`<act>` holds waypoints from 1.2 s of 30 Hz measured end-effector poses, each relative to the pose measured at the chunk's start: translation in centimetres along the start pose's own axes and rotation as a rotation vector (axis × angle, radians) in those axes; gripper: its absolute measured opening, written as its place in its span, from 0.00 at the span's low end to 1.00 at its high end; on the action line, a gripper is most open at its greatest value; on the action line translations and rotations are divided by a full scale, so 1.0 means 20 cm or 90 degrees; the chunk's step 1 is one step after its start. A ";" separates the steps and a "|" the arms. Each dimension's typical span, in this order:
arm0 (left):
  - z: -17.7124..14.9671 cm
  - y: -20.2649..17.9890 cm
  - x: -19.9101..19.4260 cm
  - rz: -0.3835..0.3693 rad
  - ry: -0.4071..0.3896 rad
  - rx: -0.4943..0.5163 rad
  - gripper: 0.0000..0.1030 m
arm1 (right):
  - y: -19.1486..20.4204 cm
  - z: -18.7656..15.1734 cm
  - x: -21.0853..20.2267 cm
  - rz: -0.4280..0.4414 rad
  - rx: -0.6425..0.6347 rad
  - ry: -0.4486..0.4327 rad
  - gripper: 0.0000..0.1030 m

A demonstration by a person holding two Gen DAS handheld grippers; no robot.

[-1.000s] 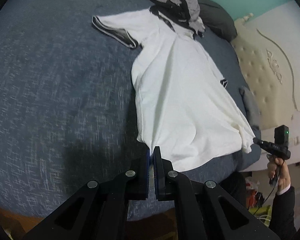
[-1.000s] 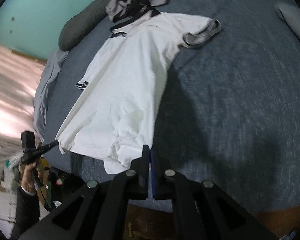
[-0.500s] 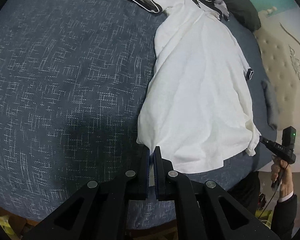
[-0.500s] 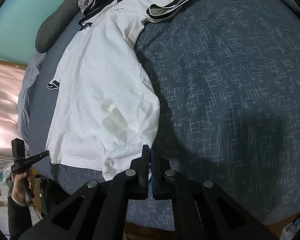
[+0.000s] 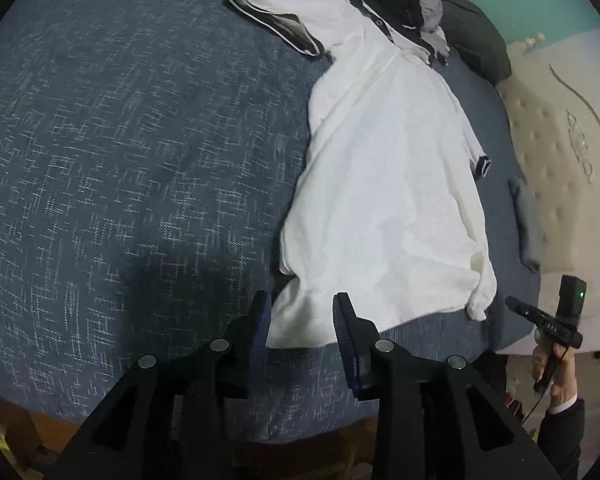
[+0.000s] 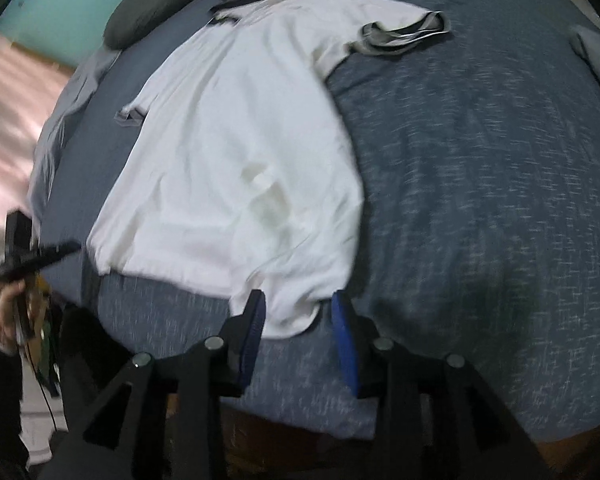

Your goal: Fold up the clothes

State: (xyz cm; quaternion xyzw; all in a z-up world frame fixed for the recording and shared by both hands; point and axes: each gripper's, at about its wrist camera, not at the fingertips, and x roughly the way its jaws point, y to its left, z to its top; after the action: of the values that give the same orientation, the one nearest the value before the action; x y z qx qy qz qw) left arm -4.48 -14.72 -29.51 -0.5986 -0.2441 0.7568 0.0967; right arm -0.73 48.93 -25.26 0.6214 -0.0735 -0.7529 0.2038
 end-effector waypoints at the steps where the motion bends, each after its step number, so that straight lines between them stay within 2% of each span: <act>1: -0.01 -0.01 0.01 0.002 0.003 0.005 0.35 | 0.02 0.00 0.01 0.000 -0.004 0.006 0.34; 7: -0.02 -0.06 0.10 0.014 0.026 0.026 0.35 | 0.08 -0.01 0.13 0.004 0.007 0.040 0.34; 19: 0.01 -0.02 0.08 0.017 0.014 0.015 0.36 | 0.19 0.01 0.25 0.003 0.017 0.066 0.34; 23: 0.00 0.00 0.07 0.016 0.011 0.010 0.36 | 0.21 0.02 0.31 -0.010 0.028 0.081 0.34; 28: 0.00 0.00 0.08 0.014 0.012 0.006 0.36 | 0.18 0.03 0.33 -0.040 0.036 0.068 0.33; 29: 0.00 0.00 0.08 0.013 0.011 0.006 0.36 | 0.17 0.03 0.32 -0.037 0.037 0.060 0.24; 30: 0.01 0.00 0.08 0.013 0.011 0.007 0.36 | 0.17 0.03 0.30 -0.034 0.035 0.054 0.11; 33: 0.01 0.00 0.08 0.010 0.012 0.006 0.36 | 0.14 0.03 0.24 -0.027 0.032 0.035 0.06; 36: 0.02 0.02 0.08 0.010 0.010 0.001 0.36 | 0.09 0.02 0.14 -0.015 0.036 0.015 0.06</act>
State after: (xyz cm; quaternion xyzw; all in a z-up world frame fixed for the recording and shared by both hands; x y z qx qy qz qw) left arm -5.17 -14.52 -30.94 -0.6061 -0.2382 0.7531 0.0934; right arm -1.10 46.00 -27.11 0.6363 -0.0853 -0.7457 0.1783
